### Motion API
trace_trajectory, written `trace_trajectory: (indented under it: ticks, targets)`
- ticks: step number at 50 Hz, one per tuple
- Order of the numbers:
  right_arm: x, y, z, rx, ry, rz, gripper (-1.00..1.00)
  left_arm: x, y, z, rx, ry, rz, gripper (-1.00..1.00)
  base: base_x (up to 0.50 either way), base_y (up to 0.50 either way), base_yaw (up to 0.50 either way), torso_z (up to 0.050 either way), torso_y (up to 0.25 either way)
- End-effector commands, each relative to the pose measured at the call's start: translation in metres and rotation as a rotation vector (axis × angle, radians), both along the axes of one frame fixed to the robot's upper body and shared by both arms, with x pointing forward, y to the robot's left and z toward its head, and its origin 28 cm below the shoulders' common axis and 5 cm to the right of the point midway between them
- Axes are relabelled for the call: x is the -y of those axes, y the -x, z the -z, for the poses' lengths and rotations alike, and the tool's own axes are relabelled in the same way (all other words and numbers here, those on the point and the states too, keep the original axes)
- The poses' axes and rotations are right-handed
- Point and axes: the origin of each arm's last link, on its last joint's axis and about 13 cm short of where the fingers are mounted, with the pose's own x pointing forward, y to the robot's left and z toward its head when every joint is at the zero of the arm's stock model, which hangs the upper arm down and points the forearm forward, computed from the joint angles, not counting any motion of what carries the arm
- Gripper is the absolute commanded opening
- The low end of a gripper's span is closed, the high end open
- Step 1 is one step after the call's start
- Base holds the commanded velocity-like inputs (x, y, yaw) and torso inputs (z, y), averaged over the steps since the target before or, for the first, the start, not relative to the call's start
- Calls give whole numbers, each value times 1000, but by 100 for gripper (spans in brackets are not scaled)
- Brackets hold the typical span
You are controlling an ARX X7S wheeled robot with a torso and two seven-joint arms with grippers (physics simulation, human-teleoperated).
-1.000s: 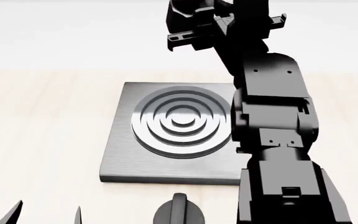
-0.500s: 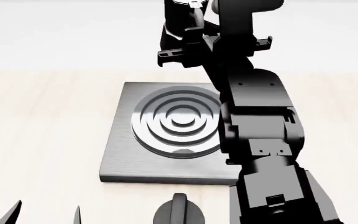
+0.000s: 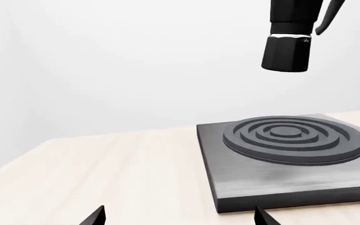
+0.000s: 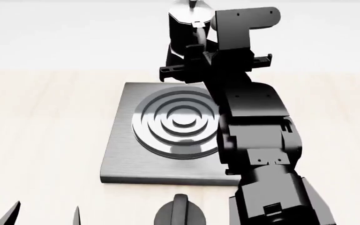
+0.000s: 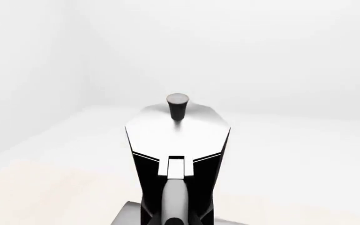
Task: Put the moka pot on the stove.
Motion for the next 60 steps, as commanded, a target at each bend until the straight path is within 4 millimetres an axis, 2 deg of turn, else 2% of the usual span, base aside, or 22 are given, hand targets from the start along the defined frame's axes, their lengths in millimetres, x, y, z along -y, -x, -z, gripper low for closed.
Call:
trace_trajectory:
  ticks: [1, 60]
  targets:
    - [1, 0, 3, -6, -5, 12, -100, 0, 0, 0, 15, 13, -4, 100, 0, 0, 0, 0, 0]
    - [-3, 9, 38, -115, 5, 1, -100, 0, 0, 0, 11, 16, -9, 100, 0, 0, 0, 0, 1]
